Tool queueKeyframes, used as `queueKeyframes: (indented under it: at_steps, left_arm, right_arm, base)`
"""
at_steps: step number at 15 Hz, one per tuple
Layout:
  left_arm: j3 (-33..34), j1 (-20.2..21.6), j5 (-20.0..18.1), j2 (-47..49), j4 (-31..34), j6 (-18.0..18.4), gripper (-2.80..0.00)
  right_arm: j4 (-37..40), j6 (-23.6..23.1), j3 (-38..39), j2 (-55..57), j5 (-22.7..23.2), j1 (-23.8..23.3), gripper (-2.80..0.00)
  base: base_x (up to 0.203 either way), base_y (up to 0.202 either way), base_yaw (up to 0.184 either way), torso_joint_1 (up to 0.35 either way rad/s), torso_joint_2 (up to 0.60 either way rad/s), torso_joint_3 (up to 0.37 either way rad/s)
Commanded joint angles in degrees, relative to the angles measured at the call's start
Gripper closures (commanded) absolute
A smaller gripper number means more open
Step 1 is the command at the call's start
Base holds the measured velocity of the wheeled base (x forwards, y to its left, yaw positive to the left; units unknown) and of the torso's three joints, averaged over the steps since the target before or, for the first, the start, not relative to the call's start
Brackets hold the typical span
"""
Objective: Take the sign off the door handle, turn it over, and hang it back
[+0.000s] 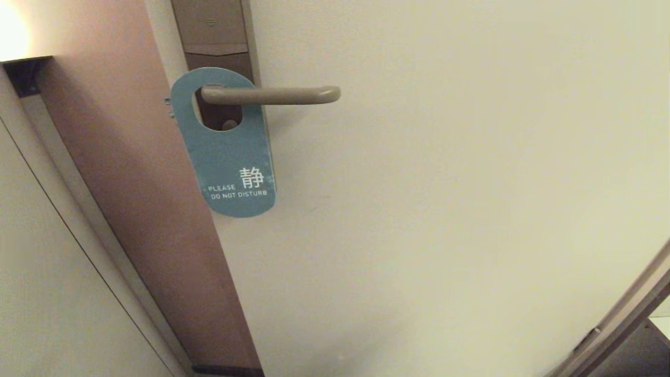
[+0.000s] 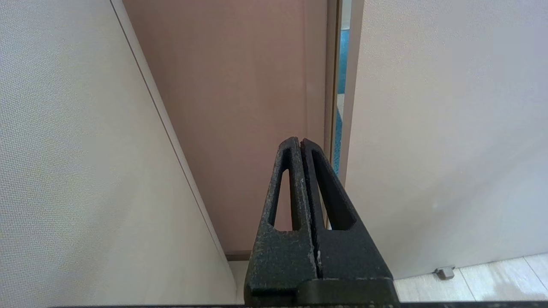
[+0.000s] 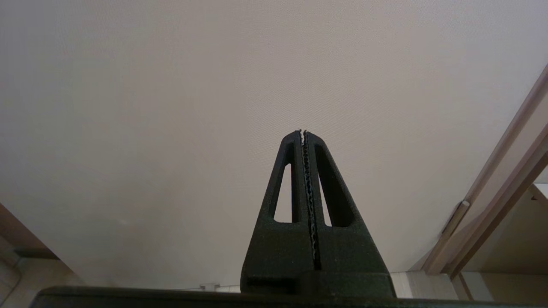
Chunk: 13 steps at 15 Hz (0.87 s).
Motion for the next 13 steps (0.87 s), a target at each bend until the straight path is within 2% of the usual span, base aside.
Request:
queueKeyframes:
  at_steps: [1, 13]
  left_arm:
    - [0.0, 0.0, 0.0, 0.0, 0.0, 0.0, 0.0]
    - [0.0, 0.0, 0.0, 0.0, 0.0, 0.0, 0.0]
  right_arm:
    - [0.1, 0.1, 0.0, 0.1, -0.1, 0.0, 0.0]
    - [0.0, 0.4, 0.0, 0.1, -0.3, 0.0, 0.0]
  base:
    - [0.0, 0.0, 0.0, 0.0, 0.0, 0.0]
    - [0.0, 0.0, 0.0, 0.0, 0.0, 0.0]
